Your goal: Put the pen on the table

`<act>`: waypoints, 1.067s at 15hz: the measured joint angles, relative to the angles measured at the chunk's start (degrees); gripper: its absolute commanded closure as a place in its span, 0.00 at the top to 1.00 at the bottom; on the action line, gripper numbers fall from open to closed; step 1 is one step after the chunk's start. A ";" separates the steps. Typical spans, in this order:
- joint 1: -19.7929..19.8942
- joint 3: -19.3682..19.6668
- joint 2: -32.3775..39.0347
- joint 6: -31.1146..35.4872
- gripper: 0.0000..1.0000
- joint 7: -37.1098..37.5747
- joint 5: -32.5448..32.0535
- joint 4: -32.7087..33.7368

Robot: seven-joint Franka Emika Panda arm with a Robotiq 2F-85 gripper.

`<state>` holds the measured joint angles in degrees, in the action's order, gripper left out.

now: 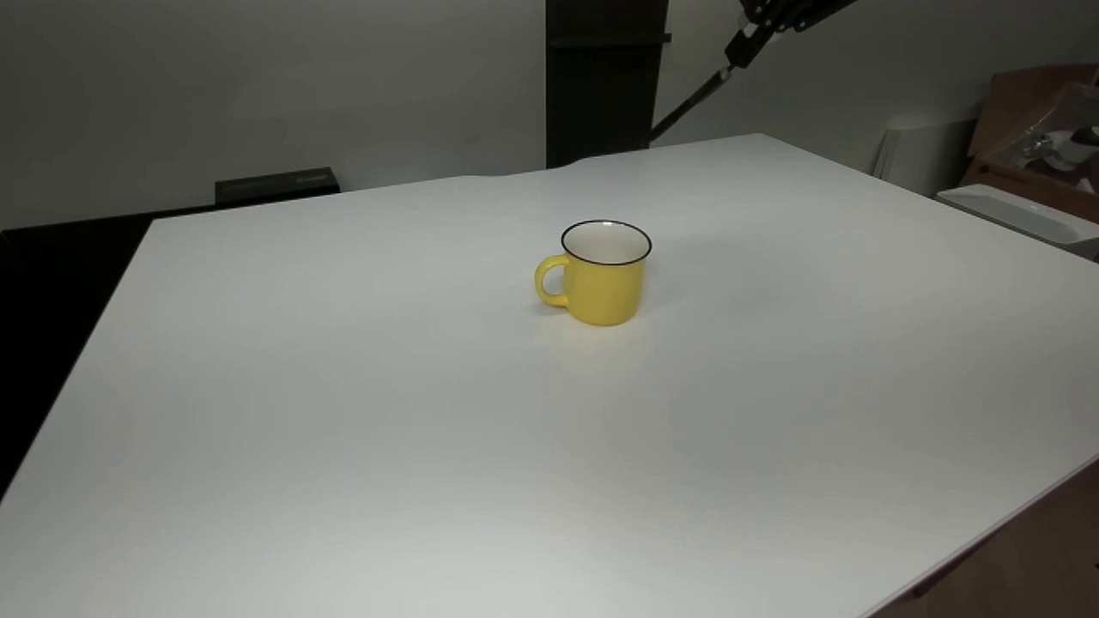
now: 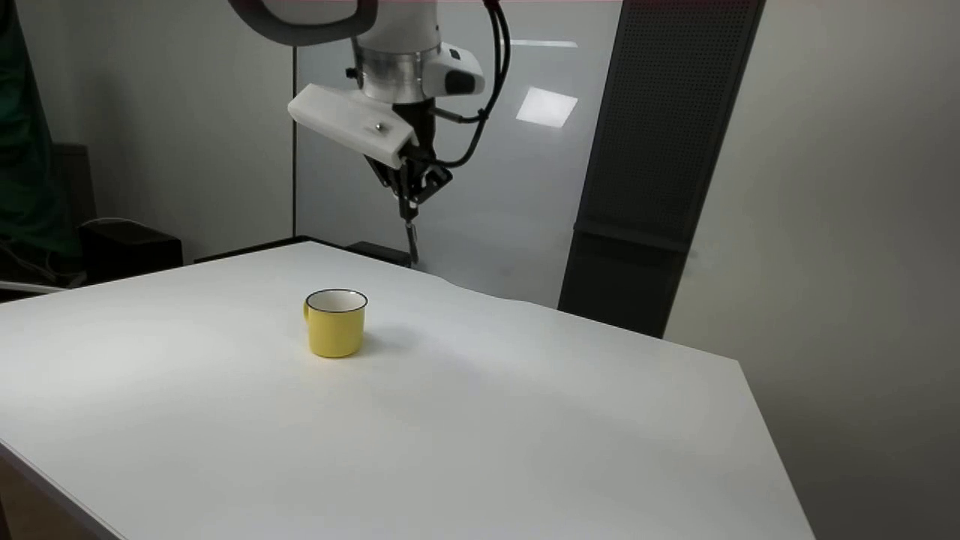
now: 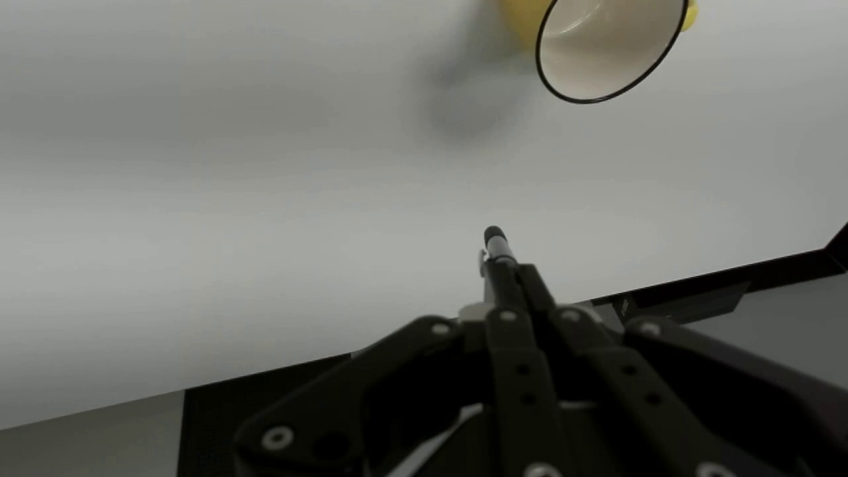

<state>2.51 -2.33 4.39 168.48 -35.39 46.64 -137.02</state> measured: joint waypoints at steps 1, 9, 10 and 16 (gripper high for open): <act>1.13 0.34 0.87 -1.34 0.01 -2.40 1.61 0.73; 6.26 0.60 11.51 -7.62 0.01 -11.34 7.14 7.51; 6.67 0.54 12.88 -8.64 0.01 -12.16 7.70 8.74; 7.27 0.18 19.07 -13.37 0.35 -13.96 7.56 14.38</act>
<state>9.78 -2.15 23.45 155.11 -49.35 54.20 -122.63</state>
